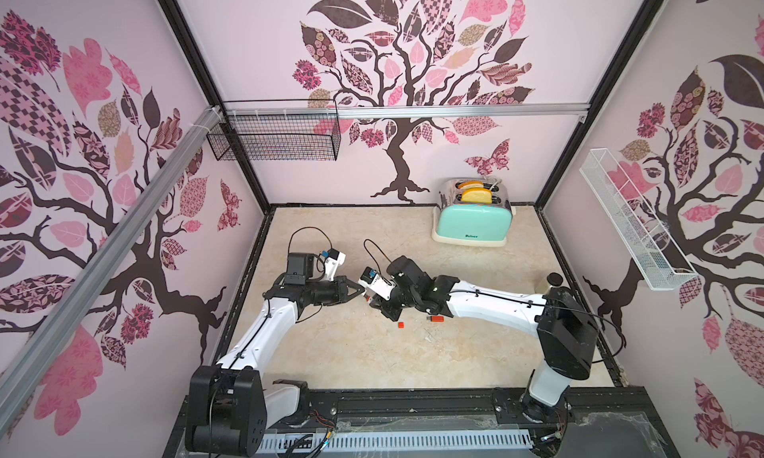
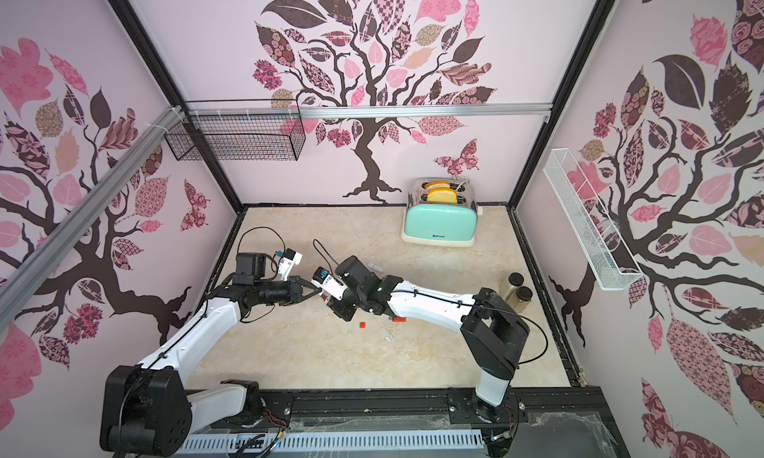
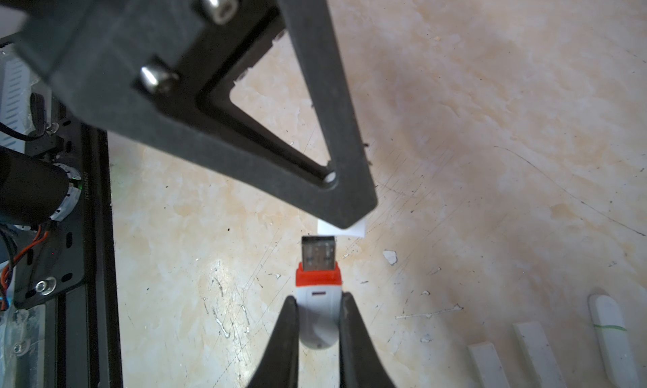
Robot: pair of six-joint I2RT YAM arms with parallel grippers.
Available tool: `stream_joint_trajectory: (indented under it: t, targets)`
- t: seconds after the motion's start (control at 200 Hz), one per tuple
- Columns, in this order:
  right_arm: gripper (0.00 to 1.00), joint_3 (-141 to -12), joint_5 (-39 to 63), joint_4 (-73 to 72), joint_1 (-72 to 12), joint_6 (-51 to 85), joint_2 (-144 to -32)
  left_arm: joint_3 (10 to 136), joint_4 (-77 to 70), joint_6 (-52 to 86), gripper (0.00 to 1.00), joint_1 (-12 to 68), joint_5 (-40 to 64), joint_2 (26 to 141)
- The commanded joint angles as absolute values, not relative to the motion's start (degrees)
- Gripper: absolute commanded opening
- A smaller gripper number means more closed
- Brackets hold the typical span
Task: Close the usb drive cover
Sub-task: Close the cover of the USB drive.
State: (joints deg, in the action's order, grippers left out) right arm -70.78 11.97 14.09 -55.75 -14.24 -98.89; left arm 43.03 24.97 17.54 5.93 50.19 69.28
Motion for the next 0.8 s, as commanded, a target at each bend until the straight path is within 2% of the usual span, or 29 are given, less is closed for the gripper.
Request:
stream_joint_trajectory:
  t: [0.0, 0.15, 0.46, 0.795]
  targets:
    - [0.05, -73.5, 12.2, 9.7, -56.3, -13.6, -97.6, 43.4, 25.6, 16.1, 0.00, 6.9, 51.6, 69.0]
    - [0.05, -76.0, 10.0, 14.5, -56.3, -15.5, -99.0, 44.6, 27.6, 14.6, 0.00, 7.0, 51.2, 69.4]
    - [0.05, -70.6, 10.9, 12.2, -55.3, -15.5, -97.5, 45.0, 26.8, 15.3, 0.00, 5.5, 50.3, 69.2]
    - [0.05, -73.1, 11.0, 14.5, -55.3, -16.6, -98.6, 44.6, 27.2, 14.8, 0.00, 6.2, 51.9, 69.3]
